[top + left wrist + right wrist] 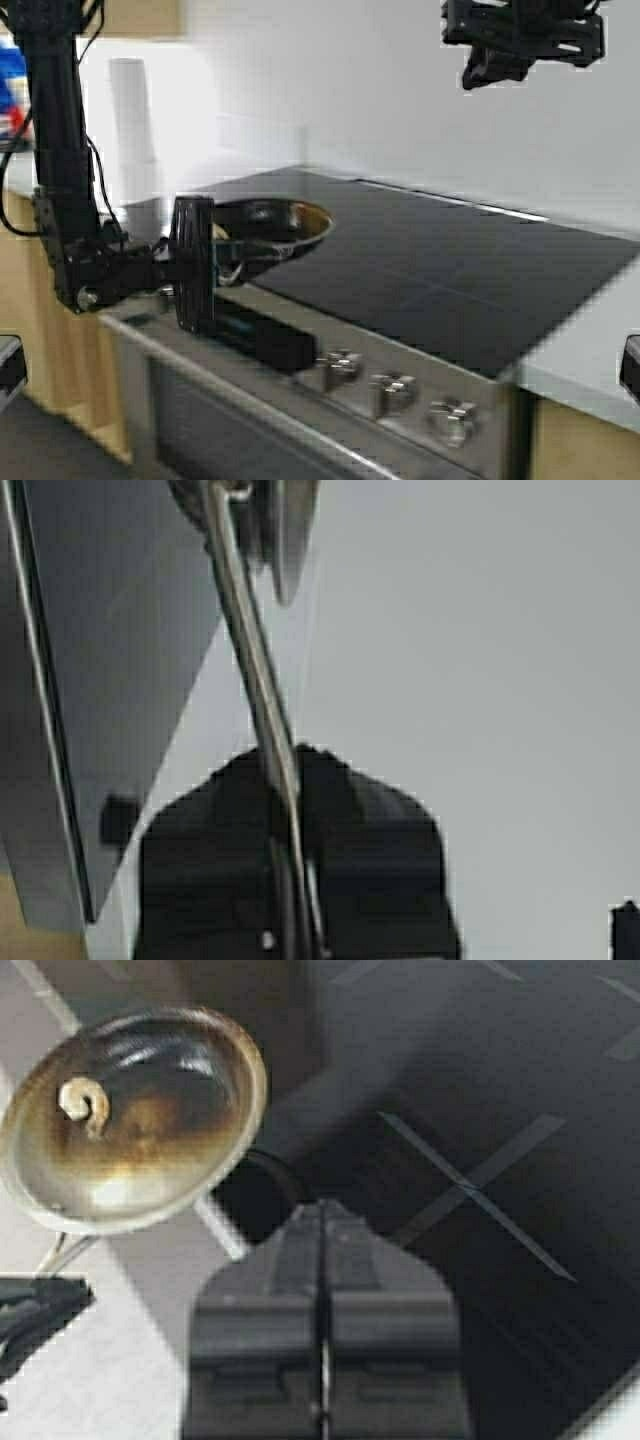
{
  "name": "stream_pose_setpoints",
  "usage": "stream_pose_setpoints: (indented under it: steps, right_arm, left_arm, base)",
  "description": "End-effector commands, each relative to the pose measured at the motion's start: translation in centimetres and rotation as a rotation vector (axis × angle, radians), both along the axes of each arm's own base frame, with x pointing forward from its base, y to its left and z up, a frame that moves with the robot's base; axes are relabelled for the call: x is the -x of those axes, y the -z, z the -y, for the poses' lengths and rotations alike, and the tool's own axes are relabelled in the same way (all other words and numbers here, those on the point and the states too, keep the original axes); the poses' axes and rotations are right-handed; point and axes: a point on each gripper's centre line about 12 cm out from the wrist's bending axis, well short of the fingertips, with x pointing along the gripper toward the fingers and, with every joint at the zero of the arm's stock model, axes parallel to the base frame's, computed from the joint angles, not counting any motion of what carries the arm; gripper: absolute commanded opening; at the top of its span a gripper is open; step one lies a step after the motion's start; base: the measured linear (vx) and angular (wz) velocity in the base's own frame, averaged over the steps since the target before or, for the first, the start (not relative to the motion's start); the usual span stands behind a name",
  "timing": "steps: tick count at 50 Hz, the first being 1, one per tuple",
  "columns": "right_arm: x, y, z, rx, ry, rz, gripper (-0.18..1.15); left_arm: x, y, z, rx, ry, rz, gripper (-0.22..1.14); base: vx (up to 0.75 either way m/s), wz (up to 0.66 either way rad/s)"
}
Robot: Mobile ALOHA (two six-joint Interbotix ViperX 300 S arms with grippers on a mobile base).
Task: Add oil to the pan and cook the shrimp and serve it
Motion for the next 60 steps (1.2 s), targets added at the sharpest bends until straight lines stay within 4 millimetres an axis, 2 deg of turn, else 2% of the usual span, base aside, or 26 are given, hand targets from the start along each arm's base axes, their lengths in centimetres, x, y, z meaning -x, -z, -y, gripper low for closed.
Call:
stream_pose_setpoints:
  steps: [1,10,24,50,60]
  right_arm:
    - [-0.3,-1.3,-0.1,-0.018,0.000,0.025,0.05]
    - [-0.3,-1.4,-0.2,-0.037,0.005,0.012,0.05]
    - [-0.1,-1.8,-0.3,-0.050,0.003,0.016,0.05]
    - [-0.3,-0.9,-0.1,-0.037,0.013,0.007,0.05]
    - [-0.5,-1.2,-0.3,-0.041,0.008,0.009,0.05]
  left_arm:
    - [-0.5,-3.7,0.3,0.036,0.003,0.107,0.03]
    - [0.7,-3.7,-0.1,0.012,-0.007,0.090,0.03]
    - [1.5,-3.4,-0.3,-0.008,0.005,0.084,0.03]
    - [1.2,-3.6,-0.2,-0.004,0.002,0.092,0.03]
    - [1.4,-3.5,-0.3,-0.009,0.000,0.090,0.03]
  base:
    - [0.04,0.42]
    - [0.04,0.39]
    - [0.03,0.43]
    - [0.05,0.54]
    - [0.07,0.67]
